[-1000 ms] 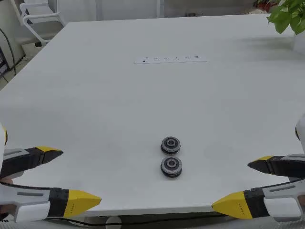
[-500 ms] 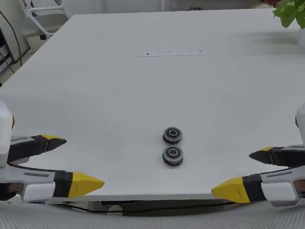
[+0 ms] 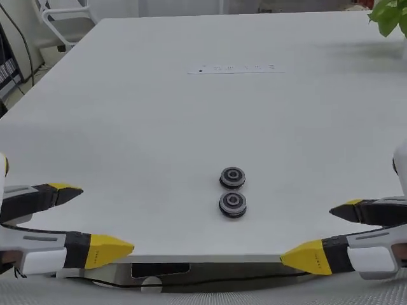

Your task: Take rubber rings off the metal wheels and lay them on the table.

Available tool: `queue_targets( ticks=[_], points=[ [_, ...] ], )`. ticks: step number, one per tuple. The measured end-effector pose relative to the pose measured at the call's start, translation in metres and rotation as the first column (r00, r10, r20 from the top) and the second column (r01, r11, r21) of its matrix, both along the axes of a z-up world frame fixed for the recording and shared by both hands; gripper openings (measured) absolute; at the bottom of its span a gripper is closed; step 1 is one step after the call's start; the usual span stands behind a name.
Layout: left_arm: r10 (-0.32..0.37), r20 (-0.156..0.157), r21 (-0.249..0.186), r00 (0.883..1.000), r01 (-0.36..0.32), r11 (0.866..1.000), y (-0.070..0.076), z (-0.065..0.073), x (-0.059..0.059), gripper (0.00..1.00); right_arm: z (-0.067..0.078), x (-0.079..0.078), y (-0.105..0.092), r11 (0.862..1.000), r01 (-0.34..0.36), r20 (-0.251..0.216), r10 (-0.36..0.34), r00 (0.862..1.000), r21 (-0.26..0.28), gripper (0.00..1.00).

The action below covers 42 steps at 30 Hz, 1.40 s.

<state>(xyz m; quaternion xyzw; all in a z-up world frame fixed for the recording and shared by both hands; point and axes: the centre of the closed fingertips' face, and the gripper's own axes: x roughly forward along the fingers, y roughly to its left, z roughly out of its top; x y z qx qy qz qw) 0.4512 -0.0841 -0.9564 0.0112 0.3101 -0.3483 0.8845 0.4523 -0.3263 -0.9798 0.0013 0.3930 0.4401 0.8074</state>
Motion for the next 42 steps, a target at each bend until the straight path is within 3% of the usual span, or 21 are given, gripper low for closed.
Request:
queue_targets(
  ticks=[4,13,20,23,28,33,34,36,38,42],
  points=[
    [0.021,0.017,-0.004,1.000,-0.020,1.000,0.003,0.003,-0.003,0.93,-0.002,-0.005,0.003,1.000,-0.013,-0.019,0.014,1.000,0.007,0.92],
    [0.070,0.066,-0.043,0.995,-0.067,0.997,0.006,0.015,0.005,0.92,-0.002,-0.007,0.004,0.997,-0.076,0.017,0.076,0.997,-0.027,0.93],
    [0.025,0.049,0.004,0.998,-0.025,1.000,-0.001,0.010,0.006,0.92,-0.001,-0.005,0.002,0.994,-0.108,0.033,0.109,0.994,-0.032,0.93],
    [0.000,0.041,0.023,0.999,-0.001,1.000,-0.003,0.006,0.008,0.92,-0.007,-0.002,-0.003,0.987,-0.136,0.039,0.140,0.989,-0.085,0.94],
    [-0.008,0.045,0.013,0.999,0.007,1.000,-0.009,0.008,0.017,0.91,-0.005,0.004,-0.004,0.983,-0.156,0.049,0.161,0.986,-0.094,0.90],
    [-0.048,0.031,0.005,0.998,0.048,0.999,-0.023,0.005,0.018,0.91,-0.005,0.014,-0.012,0.985,-0.137,0.053,0.144,0.988,-0.108,0.90],
    [-0.074,0.020,0.023,0.997,0.074,0.997,-0.023,0.003,0.016,0.91,-0.007,0.013,-0.012,0.984,-0.136,0.049,0.142,0.989,-0.113,0.91],
    [-0.065,0.021,0.035,0.998,0.064,0.997,-0.020,0.001,0.020,0.91,-0.009,0.010,-0.010,0.983,-0.147,0.041,0.152,0.987,-0.113,0.92],
    [-0.070,0.015,0.021,0.997,0.069,0.997,-0.020,0.002,0.020,0.91,-0.006,0.010,-0.007,0.985,-0.144,0.040,0.148,0.988,-0.091,0.87],
    [-0.076,0.009,0.003,0.997,0.076,0.997,-0.021,0.002,0.022,0.91,-0.006,0.014,-0.009,0.989,-0.119,0.051,0.123,0.991,-0.083,0.90]
  ],
)
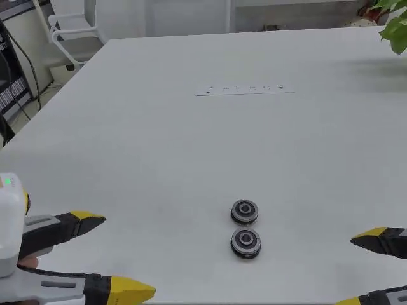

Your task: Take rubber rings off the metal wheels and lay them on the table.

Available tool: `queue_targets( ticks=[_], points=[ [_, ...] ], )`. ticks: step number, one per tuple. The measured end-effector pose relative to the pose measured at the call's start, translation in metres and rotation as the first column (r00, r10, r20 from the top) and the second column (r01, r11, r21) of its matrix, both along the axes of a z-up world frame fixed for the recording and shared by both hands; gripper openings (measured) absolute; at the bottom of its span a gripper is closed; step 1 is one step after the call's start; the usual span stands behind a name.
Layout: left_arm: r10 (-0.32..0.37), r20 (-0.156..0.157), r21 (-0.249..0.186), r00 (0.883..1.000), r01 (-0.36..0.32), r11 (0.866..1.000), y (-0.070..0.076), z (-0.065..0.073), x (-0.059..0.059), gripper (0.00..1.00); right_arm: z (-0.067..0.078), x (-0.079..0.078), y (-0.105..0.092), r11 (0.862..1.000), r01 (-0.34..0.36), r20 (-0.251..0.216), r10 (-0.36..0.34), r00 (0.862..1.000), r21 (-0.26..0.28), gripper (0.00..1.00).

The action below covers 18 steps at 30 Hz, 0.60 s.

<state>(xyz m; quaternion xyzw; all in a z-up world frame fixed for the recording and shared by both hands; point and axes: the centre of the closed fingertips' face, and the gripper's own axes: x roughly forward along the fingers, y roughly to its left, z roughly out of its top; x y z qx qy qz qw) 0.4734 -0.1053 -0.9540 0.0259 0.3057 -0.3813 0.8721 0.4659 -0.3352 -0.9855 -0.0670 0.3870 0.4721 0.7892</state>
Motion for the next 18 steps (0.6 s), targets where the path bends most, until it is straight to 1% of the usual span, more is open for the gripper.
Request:
queue_targets(
  ticks=[2,4,7,9,10,11,13,15,18],
  points=[
    [-0.002,-0.003,0.004,1.000,0.002,1.000,0.000,-0.001,0.001,0.91,0.000,0.000,0.001,1.000,0.003,-0.004,-0.003,1.000,0.009,0.90],
    [-0.014,-0.008,0.005,1.000,0.014,1.000,-0.001,-0.002,-0.003,0.92,0.001,0.000,0.001,1.000,0.000,-0.002,0.000,1.000,0.012,0.89],
    [-0.009,0.004,0.009,1.000,0.009,1.000,0.000,0.000,-0.001,0.91,0.001,0.000,0.002,1.000,-0.007,-0.001,0.007,1.000,0.010,0.90],
    [0.001,0.012,-0.011,1.000,-0.001,1.000,0.000,0.004,0.002,0.93,0.001,0.000,0.002,1.000,-0.007,0.002,0.007,1.000,0.009,0.90],
    [0.009,0.015,-0.038,1.000,-0.008,0.999,-0.001,0.007,0.002,0.93,0.002,0.000,0.002,1.000,-0.008,0.005,0.008,1.000,0.010,0.90],
    [0.012,0.016,-0.051,1.000,-0.011,0.999,-0.001,0.009,0.002,0.93,0.002,0.000,0.001,1.000,-0.009,0.006,0.009,1.000,0.011,0.90],
    [0.018,0.022,-0.051,1.000,-0.017,0.999,0.000,0.010,0.003,0.92,0.005,0.000,0.002,1.000,-0.016,0.005,0.016,1.000,0.021,0.89],
    [0.006,0.043,-0.020,0.999,-0.005,1.000,0.001,0.011,0.005,0.93,0.008,0.000,0.002,0.999,-0.024,0.008,0.024,1.000,0.023,0.89],
    [-0.029,0.073,0.036,0.997,0.026,0.999,0.001,0.012,0.006,0.93,0.015,0.005,0.001,0.999,-0.027,0.039,0.026,0.999,0.023,0.87]
  ],
)
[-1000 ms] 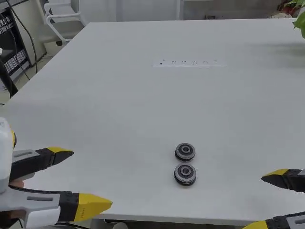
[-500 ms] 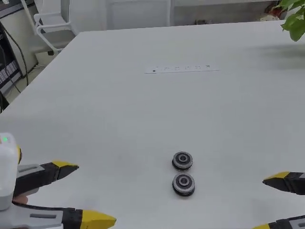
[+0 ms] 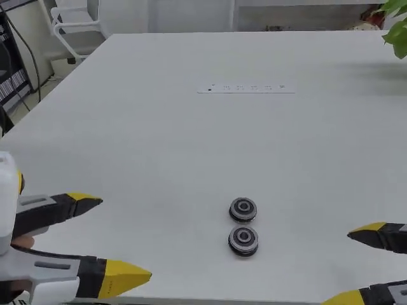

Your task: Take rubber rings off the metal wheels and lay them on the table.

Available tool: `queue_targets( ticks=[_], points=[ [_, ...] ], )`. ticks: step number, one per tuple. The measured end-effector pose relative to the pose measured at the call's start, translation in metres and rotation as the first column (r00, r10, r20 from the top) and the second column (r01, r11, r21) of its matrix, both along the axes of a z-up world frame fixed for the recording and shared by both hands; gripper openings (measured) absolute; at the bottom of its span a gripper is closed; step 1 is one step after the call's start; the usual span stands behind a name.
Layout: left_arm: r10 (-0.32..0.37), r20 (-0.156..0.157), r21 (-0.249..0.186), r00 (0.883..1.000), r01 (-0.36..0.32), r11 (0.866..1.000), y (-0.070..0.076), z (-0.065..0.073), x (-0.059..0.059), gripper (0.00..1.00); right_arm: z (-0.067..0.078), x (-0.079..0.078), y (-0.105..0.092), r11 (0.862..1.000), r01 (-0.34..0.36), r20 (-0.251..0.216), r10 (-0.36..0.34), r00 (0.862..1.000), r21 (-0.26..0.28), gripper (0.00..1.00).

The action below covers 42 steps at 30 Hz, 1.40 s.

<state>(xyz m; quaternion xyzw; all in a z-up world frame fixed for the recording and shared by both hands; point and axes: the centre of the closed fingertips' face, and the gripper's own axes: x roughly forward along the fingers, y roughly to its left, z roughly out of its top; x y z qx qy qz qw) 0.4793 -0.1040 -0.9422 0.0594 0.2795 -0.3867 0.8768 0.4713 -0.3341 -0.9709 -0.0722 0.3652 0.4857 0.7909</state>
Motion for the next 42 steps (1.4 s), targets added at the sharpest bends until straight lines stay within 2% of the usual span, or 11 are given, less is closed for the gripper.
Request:
queue_targets(
  ticks=[4,9,15,18,20,21,25,30,33,38,42],
  points=[
    [-0.019,0.012,0.031,1.000,0.019,0.999,-0.001,0.004,0.002,0.93,0.008,0.009,-0.001,1.000,0.008,0.022,-0.008,1.000,0.016,0.87],
    [-0.041,0.043,0.041,0.998,0.039,0.998,-0.007,0.015,0.010,0.93,0.018,0.022,0.001,1.000,0.004,0.056,-0.005,0.998,0.022,0.86],
    [-0.078,0.086,0.056,0.993,0.074,0.996,-0.019,0.032,0.022,0.92,0.024,0.035,0.010,0.999,-0.015,0.080,0.012,0.997,0.035,0.84],
    [-0.108,0.122,0.042,0.987,0.104,0.994,-0.031,0.046,0.026,0.91,0.026,0.040,0.016,0.999,-0.034,0.088,0.032,0.996,0.027,0.83],
    [-0.118,0.131,0.042,0.984,0.113,0.993,-0.035,0.051,0.027,0.91,0.029,0.043,0.019,0.999,-0.047,0.100,0.044,0.994,0.026,0.82],
    [-0.134,0.148,0.054,0.980,0.128,0.990,-0.043,0.057,0.029,0.91,0.035,0.047,0.024,0.998,-0.059,0.118,0.055,0.992,0.031,0.82],
    [-0.182,0.188,0.093,0.965,0.167,0.982,-0.053,0.068,0.039,0.89,0.049,0.057,0.034,0.996,-0.075,0.145,0.068,0.987,0.045,0.81],
    [-0.224,0.216,0.088,0.950,0.210,0.974,-0.074,0.081,0.046,0.88,0.060,0.063,0.046,0.993,-0.115,0.176,0.108,0.978,0.032,0.80],
    [-0.265,0.243,0.098,0.933,0.248,0.964,-0.085,0.087,0.054,0.86,0.065,0.066,0.056,0.989,-0.148,0.188,0.141,0.972,0.024,0.79],
    [-0.316,0.268,0.101,0.910,0.300,0.949,-0.098,0.085,0.068,0.81,0.062,0.072,0.071,0.982,-0.187,0.205,0.186,0.961,-0.012,0.76],
    [-0.311,0.261,0.062,0.914,0.305,0.950,-0.105,0.075,0.080,0.78,0.053,0.071,0.083,0.978,-0.207,0.210,0.203,0.956,-0.002,0.72]
  ],
)
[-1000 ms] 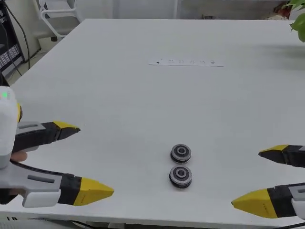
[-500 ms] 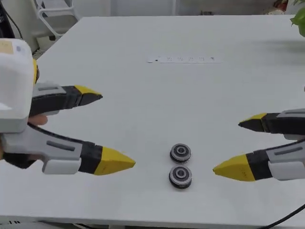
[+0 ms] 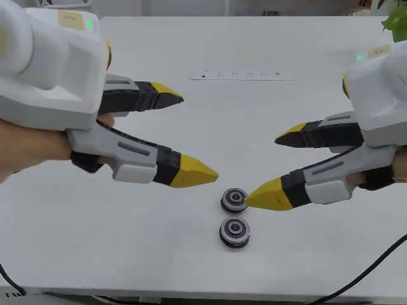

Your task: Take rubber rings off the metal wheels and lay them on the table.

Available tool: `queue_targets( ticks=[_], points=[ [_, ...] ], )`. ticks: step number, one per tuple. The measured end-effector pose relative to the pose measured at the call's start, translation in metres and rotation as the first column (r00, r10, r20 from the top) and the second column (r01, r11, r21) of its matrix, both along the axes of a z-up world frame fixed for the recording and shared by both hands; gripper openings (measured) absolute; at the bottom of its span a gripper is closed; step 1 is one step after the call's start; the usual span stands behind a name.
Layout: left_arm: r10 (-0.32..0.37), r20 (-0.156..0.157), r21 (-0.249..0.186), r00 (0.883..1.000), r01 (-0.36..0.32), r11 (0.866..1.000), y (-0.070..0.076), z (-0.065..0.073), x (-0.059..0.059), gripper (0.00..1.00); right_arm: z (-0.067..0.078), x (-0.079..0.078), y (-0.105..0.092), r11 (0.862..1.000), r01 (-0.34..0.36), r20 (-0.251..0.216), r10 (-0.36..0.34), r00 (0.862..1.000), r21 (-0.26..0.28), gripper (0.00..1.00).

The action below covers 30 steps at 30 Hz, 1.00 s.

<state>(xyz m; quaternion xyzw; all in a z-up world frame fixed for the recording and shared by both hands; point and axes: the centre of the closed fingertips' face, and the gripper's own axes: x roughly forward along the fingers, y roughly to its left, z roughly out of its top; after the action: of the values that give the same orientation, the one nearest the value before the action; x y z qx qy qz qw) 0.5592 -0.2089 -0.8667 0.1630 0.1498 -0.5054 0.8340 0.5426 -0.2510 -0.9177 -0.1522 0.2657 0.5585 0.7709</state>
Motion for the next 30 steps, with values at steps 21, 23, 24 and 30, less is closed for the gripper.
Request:
queue_targets(
  ticks=[21,23,24,30],
  points=[
    [-0.051,-0.051,-0.001,0.997,0.051,0.999,-0.024,-0.074,-0.005,0.55,-0.072,-0.014,-0.001,0.995,-0.086,-0.069,0.083,0.994,-0.047,0.51],
    [-0.067,-0.051,0.002,0.996,0.067,0.998,-0.029,-0.077,-0.009,0.52,-0.078,-0.016,-0.002,0.995,-0.086,-0.090,0.081,0.993,-0.058,0.51],
    [-0.082,-0.056,0.006,0.995,0.082,0.997,-0.031,-0.078,-0.012,0.51,-0.080,-0.016,-0.002,0.995,-0.087,-0.097,0.081,0.992,-0.057,0.51],
    [-0.126,-0.067,0.040,0.990,0.129,0.991,-0.040,-0.093,-0.021,0.46,-0.092,-0.023,0.000,0.992,-0.104,-0.128,0.094,0.987,-0.070,0.44]
  ],
)
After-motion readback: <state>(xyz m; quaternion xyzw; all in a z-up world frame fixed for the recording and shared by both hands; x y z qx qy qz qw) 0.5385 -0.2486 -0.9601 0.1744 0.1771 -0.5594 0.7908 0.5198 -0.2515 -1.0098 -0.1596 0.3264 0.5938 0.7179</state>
